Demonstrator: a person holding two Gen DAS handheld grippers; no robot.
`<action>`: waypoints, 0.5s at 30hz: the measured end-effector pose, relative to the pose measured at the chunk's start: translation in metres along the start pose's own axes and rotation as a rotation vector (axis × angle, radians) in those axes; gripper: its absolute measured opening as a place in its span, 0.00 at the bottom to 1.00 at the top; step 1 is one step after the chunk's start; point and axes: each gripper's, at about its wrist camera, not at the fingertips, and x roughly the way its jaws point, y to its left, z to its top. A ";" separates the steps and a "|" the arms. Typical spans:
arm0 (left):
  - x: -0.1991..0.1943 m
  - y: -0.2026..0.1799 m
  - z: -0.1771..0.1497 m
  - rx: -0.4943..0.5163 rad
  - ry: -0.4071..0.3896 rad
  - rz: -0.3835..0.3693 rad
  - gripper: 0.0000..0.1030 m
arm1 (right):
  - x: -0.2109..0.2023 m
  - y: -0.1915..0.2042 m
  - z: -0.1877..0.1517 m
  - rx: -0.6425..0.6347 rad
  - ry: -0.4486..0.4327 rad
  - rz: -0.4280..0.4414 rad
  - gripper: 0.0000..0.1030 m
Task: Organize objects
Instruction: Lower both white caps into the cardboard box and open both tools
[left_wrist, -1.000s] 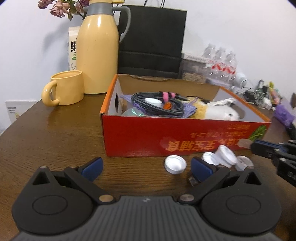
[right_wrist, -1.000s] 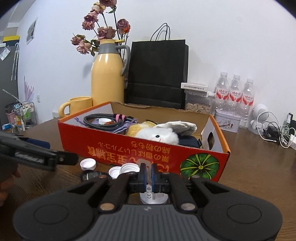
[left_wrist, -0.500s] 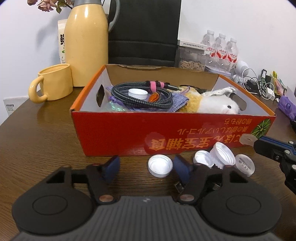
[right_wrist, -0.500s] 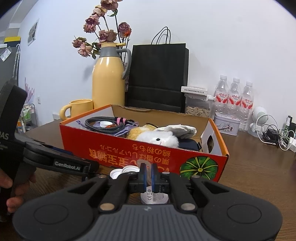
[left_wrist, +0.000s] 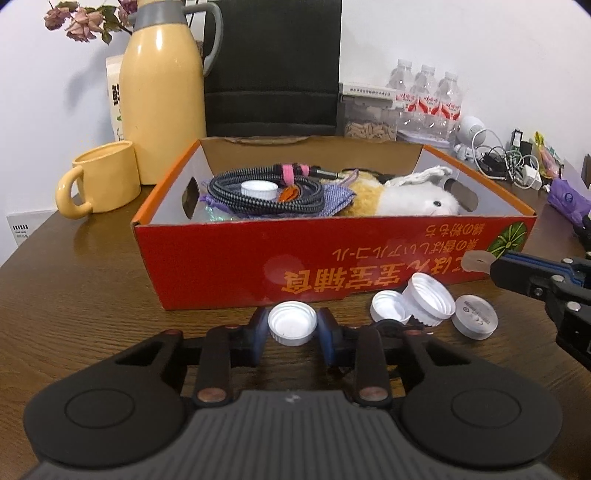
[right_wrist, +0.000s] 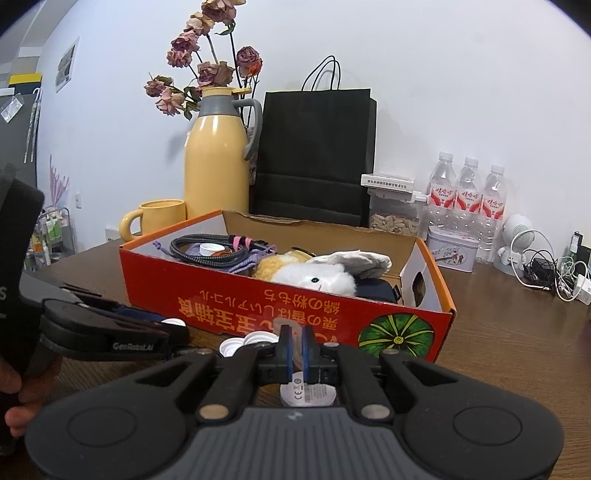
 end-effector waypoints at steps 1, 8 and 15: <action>-0.003 0.000 0.000 0.000 -0.010 0.001 0.29 | 0.000 0.000 0.000 0.000 -0.001 0.000 0.04; -0.036 -0.003 0.004 -0.010 -0.104 -0.050 0.29 | -0.010 -0.001 0.006 0.007 -0.049 0.002 0.04; -0.063 -0.006 0.033 -0.013 -0.235 -0.082 0.29 | -0.016 -0.003 0.028 0.029 -0.105 0.019 0.04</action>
